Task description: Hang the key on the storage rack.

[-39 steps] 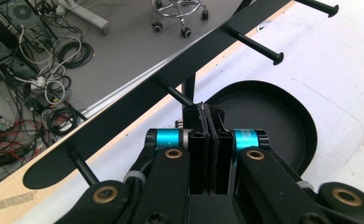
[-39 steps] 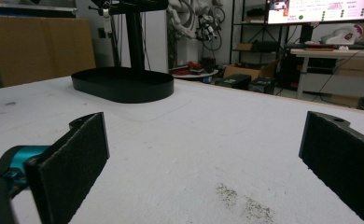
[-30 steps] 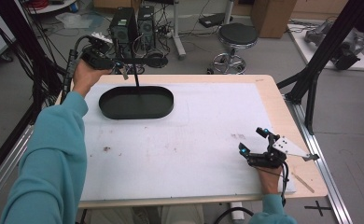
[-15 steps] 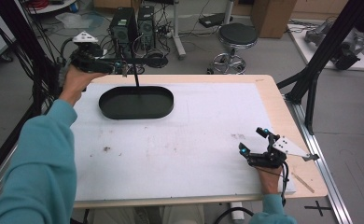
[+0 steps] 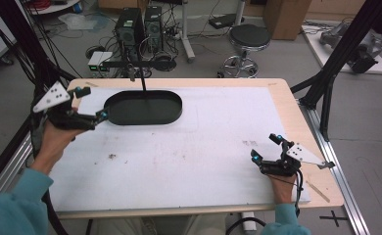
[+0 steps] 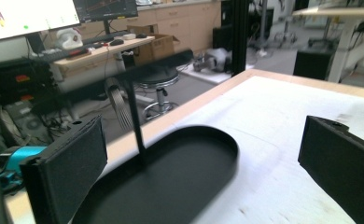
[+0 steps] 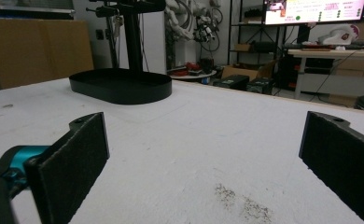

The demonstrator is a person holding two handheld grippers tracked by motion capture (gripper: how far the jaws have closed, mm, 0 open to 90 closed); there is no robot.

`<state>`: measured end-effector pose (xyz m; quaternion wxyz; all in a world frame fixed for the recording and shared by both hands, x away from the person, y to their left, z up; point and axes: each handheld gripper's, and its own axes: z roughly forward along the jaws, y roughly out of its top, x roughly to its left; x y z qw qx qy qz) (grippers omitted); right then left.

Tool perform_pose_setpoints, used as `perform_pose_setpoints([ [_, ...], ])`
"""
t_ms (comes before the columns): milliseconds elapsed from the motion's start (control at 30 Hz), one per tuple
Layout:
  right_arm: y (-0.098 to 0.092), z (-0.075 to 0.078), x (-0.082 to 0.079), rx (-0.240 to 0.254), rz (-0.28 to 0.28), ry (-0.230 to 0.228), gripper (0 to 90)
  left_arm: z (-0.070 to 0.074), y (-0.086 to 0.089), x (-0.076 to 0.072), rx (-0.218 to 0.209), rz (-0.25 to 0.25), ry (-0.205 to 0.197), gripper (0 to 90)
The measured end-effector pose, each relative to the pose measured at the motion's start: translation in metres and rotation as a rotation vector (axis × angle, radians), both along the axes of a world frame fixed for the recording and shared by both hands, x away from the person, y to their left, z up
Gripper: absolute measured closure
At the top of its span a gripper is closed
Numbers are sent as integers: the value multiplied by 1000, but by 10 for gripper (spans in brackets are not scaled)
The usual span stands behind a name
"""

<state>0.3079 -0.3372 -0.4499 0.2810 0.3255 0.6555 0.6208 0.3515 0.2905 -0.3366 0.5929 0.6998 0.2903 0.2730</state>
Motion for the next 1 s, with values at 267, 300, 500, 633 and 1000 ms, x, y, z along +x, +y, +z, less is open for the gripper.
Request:
perform_pose_setpoints([
  [267, 1, 0, -1, -8, 0, -12, 6, -62, -2, -36, -42, -3, -14, 17],
  [300, 1, 0, -1, -8, 0, -14, 6, -68, -2, -40, -48, -17, -17, 17],
  [500, 1, 0, -1, -2, -1, -11, 6, -99, 3, -58, -105, 5, -38, 17],
  [633, 1, 0, -1, -2, -1, -11, 6, -110, 5, -66, -127, 11, -52, 17],
  [1000, 1, 0, -1, -4, -5, -13, 6, -120, 6, -74, -149, 15, -80, 17],
])
